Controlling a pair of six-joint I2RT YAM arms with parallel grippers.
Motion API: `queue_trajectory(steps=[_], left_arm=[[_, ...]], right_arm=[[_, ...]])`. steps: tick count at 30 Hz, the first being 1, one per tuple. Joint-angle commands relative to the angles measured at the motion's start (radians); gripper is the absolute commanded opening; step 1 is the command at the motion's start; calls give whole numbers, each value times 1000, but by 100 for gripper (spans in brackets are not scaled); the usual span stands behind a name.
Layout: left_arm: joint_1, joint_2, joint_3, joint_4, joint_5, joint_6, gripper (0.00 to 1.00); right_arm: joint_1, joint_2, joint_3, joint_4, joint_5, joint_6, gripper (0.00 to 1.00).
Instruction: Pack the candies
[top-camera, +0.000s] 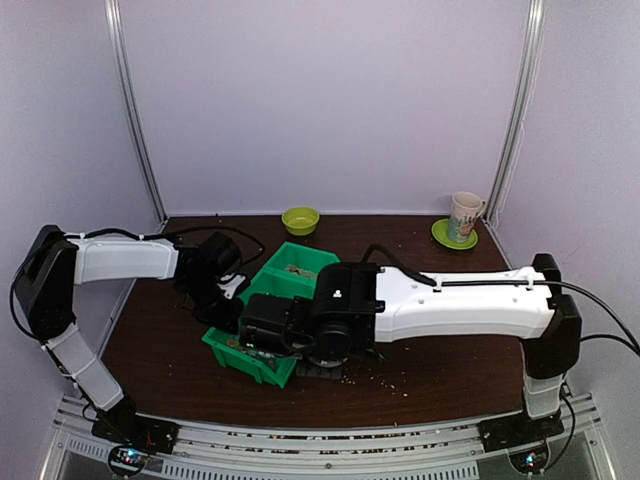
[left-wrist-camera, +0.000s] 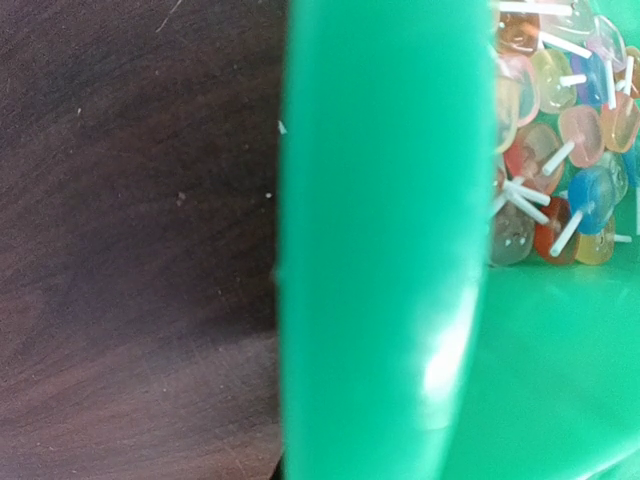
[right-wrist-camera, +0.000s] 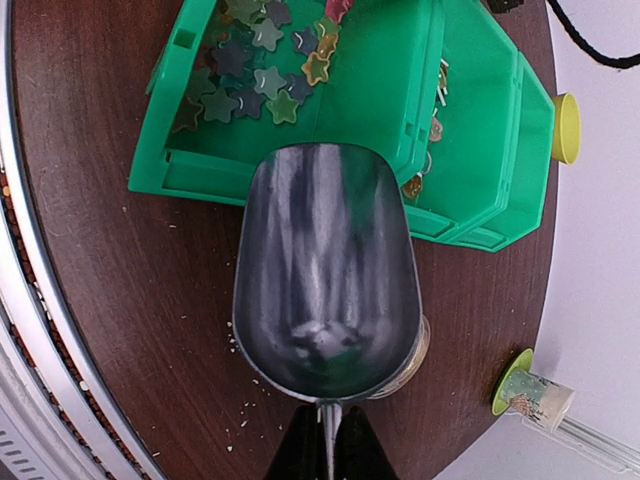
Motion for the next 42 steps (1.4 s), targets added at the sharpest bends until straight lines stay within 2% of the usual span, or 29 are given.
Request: queue_trajectory(steps=[1,22,31,35,42], left_arm=[[-10,-77,64,102,16,22,0],[-35,-100,65,126,24,33,0],[-42,-126,56,152,53,37,0],[-41,-129,55,155,63,38,0],[-41,-132,56,158,71,40,0]], right_arm=[[3,56,59,-38,29,-17,0],[-2,296,290,-13,64,-107,0],[-14,391,355,35,-79,-158,0],[-14,388,323,96,-166,-206,0],[-14,316,173,235,-281,-265,0]])
